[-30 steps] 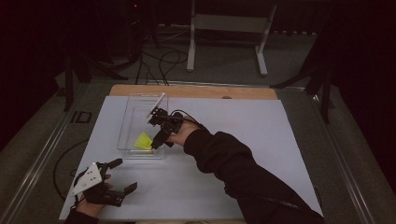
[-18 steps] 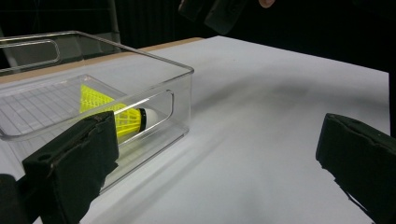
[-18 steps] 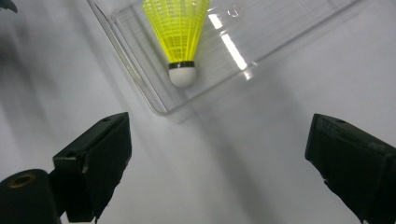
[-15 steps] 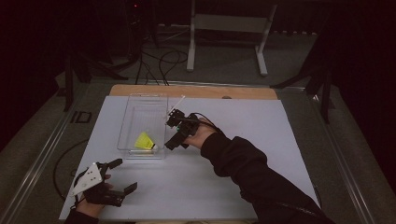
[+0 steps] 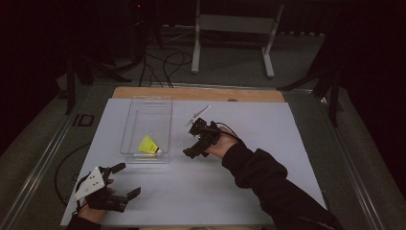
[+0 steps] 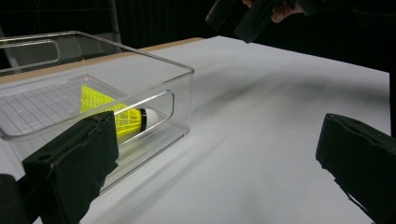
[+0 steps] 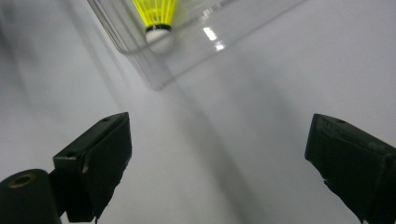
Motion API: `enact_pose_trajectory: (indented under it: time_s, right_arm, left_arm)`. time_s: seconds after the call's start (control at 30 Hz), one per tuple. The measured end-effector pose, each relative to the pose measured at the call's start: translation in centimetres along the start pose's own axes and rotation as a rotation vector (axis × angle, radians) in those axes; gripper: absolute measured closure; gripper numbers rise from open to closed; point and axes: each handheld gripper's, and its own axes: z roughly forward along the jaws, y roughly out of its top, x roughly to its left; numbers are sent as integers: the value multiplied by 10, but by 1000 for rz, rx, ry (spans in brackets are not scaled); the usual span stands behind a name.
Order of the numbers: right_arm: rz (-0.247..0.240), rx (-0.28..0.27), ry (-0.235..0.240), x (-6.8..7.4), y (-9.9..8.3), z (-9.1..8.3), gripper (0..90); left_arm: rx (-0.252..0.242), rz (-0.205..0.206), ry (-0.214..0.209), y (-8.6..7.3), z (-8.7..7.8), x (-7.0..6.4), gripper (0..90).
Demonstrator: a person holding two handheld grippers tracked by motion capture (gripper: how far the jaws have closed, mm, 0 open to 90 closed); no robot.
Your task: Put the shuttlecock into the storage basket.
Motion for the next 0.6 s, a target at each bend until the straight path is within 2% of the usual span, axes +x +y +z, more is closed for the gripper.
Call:
enact_pose_trajectory:
  time_s: [0.17, 0.6]
  right_arm:
    - [22, -22, 10, -4, -16, 0, 73]
    - [-16, -103, -48, -5, -59, -1, 73]
  left_arm:
    - [0, 1, 0, 0, 0, 0, 0]
    - [0, 1, 1, 0, 0, 0, 0]
